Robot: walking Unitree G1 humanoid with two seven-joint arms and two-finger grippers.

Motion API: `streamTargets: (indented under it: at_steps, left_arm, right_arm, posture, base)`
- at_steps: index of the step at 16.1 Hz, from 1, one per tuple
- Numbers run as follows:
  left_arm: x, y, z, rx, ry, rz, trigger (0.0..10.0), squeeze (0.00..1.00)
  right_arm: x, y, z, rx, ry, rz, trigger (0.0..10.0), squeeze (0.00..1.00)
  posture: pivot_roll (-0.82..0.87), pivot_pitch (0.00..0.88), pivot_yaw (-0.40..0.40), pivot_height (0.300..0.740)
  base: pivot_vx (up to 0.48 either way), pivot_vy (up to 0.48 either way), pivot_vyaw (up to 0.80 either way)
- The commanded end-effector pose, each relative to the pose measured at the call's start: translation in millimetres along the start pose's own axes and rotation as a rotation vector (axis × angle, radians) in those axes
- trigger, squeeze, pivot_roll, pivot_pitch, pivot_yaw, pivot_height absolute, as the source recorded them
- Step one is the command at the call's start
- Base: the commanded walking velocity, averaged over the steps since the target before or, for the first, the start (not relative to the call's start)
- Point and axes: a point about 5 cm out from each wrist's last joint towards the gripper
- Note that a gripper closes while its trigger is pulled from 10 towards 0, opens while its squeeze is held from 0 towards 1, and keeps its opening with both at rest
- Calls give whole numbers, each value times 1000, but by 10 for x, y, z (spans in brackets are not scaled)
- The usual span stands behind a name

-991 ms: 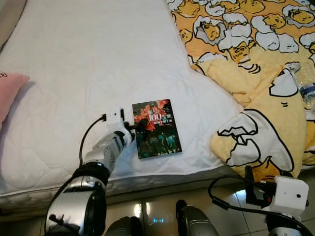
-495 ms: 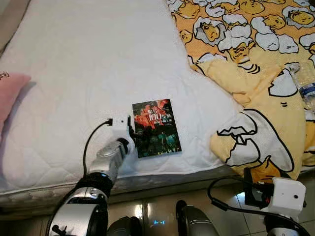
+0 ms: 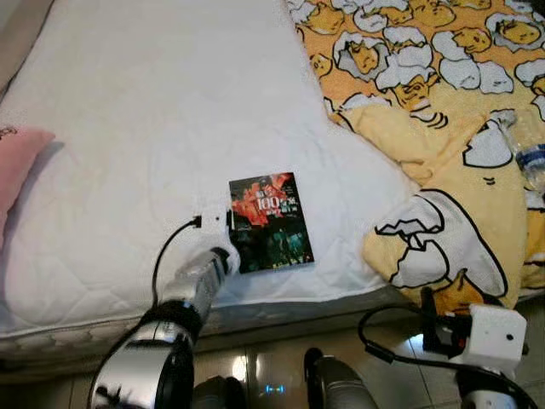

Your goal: Clean up the room

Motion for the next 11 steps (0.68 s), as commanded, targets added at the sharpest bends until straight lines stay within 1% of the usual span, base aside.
streamTargets:
  at_steps: [1,2,4,5,6,8,9,10,11]
  left_arm:
    - [-39,-134,5,-48,33,72,10000,0]
    - [-15,-163,-10,-58,38,117,10000,0]
    - [19,-184,-26,-64,33,160,10000,0]
    - [54,-188,-40,-65,23,185,4902,0]
    - [156,-164,-73,-54,-27,223,0,0]
    - [306,-137,-113,-50,-109,276,0,0]
    - [320,-148,-115,-51,-120,297,0,0]
    - [309,-205,-108,-63,-117,359,0,0]
    - [301,-253,-98,-68,-129,404,0,0]
  right_arm:
    - [20,4,8,-6,-9,2,10000,0]
    - [20,11,-6,-6,-10,-1,10000,0]
    - [22,17,-21,-3,-11,-3,10000,0]
    - [26,18,-32,-3,-13,-3,10000,0]
    - [40,22,-50,-1,-18,-3,10000,0]
    - [70,22,-59,0,-34,-5,10000,0]
    - [69,16,-58,-4,-37,-10,10000,0]
    - [53,9,-55,-8,-38,-16,10000,0]
    - [36,13,-52,-8,-36,-19,10000,0]
  posture:
    - [-215,178,23,736]
    - [-221,180,21,736]
    - [-225,179,19,736]
    - [-229,179,20,736]
    - [-241,175,23,736]
    - [-243,173,30,736]
    - [-241,173,33,736]
    - [-246,176,38,736]
    - [-251,178,37,736]
  base:
    - [0,0,0]
    - [0,0,0]
    - [0,0,0]
    - [0,0,0]
    - [0,0,0]
    - [0,0,0]
    - [0,0,0]
    - [0,0,0]
    - [0,0,0]
Point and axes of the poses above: a point about 5 cm out from each wrist's last joint towards the gripper, its own z axis pointing back from the gripper into the wrist, its own y axis along the axis of the wrist's last joint, x = y × z, and after that the axes turned 14 degrees about z, right-handed
